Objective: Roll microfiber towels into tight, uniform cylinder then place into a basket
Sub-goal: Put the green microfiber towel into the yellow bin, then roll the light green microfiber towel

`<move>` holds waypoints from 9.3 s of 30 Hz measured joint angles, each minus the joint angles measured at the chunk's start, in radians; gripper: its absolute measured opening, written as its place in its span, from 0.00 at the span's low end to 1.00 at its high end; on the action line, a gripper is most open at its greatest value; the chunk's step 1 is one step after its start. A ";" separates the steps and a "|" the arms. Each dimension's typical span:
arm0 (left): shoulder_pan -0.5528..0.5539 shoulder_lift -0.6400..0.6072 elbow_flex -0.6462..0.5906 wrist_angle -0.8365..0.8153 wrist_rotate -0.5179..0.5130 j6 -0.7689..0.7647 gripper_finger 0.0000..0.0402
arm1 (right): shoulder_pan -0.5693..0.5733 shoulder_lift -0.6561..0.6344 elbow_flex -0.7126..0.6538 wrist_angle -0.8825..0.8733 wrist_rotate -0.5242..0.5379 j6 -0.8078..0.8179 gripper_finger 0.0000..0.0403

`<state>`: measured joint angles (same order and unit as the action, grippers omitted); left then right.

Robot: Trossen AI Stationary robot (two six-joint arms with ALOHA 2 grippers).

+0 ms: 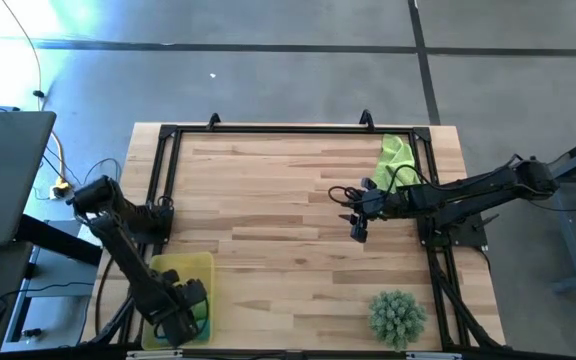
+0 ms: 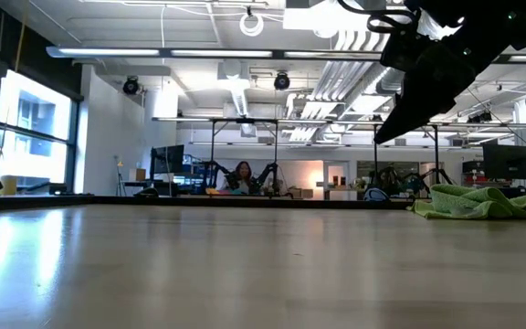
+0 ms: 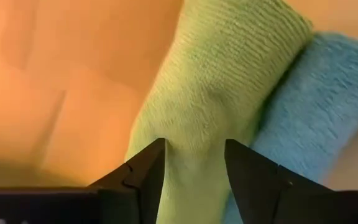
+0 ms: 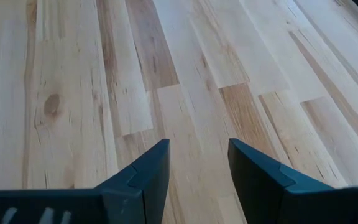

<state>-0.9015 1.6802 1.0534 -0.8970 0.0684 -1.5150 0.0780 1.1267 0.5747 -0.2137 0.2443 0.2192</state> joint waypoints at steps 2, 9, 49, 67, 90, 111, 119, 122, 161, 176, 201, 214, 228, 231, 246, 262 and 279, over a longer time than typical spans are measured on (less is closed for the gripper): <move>0.015 -0.024 0.002 0.000 0.060 0.015 0.39 | 0.000 0.000 0.000 -0.002 0.000 0.000 0.39; 0.072 -0.117 0.065 -0.050 0.011 0.080 0.39 | 0.000 0.000 0.000 -0.013 0.000 -0.090 0.39; 0.917 -0.188 0.079 0.640 -0.611 1.261 0.39 | 0.000 0.000 0.000 -0.014 -0.015 -0.149 0.39; 1.086 -0.188 0.079 0.703 -0.421 0.942 0.39 | -0.231 -0.201 0.000 0.115 -0.410 -0.219 0.39; 0.813 -0.168 0.078 0.903 -0.395 0.901 0.39 | -0.206 -0.211 0.001 -0.023 -0.354 0.045 0.39; 0.769 -0.170 0.079 0.974 -0.458 1.186 0.39 | -0.395 0.030 0.001 -0.451 -0.034 0.299 0.39; 0.753 -0.170 0.079 0.973 -0.454 1.091 0.39 | -0.466 0.163 0.000 -0.452 -0.036 0.271 0.39; 0.735 -0.170 0.079 0.977 -0.458 1.041 0.39 | -0.478 0.195 0.000 -0.449 -0.039 0.253 0.39; 0.658 -0.171 0.079 0.969 -0.483 1.083 0.39 | -0.438 0.171 -0.001 -0.051 -0.554 -0.041 0.39; 0.774 -0.058 0.078 0.905 -0.456 1.205 0.39 | -0.438 0.169 0.000 -0.213 -0.196 -0.038 0.39; 0.951 0.187 0.078 1.028 -0.311 1.238 0.39 | -0.362 0.313 0.004 -0.184 -0.110 0.064 0.39; 0.973 0.304 0.080 1.124 -0.315 1.440 0.39 | -0.253 0.384 0.000 0.098 -0.157 0.067 0.39; 1.015 0.425 0.080 1.142 -0.308 1.436 0.39 | -0.194 0.386 -0.002 0.283 -0.267 0.047 0.39; 1.015 0.448 0.082 1.155 -0.297 1.429 0.39 | -0.195 0.386 0.013 0.262 -0.291 0.077 0.39; 0.989 0.452 0.087 1.032 -0.258 1.373 0.39 | -0.194 0.384 0.258 -0.354 -0.249 0.051 0.39; 0.866 0.433 0.088 0.958 -0.222 1.202 0.39 | -0.159 0.383 0.154 -0.489 -0.218 0.021 0.39; 0.806 0.407 0.085 0.900 -0.244 1.173 0.39 | -0.161 0.326 0.130 -0.513 -0.532 -0.193 0.39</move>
<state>-0.0956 2.0876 1.1381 0.0029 -0.1752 -0.3416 -0.0832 1.4523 0.7049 -0.7268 -0.2877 0.0264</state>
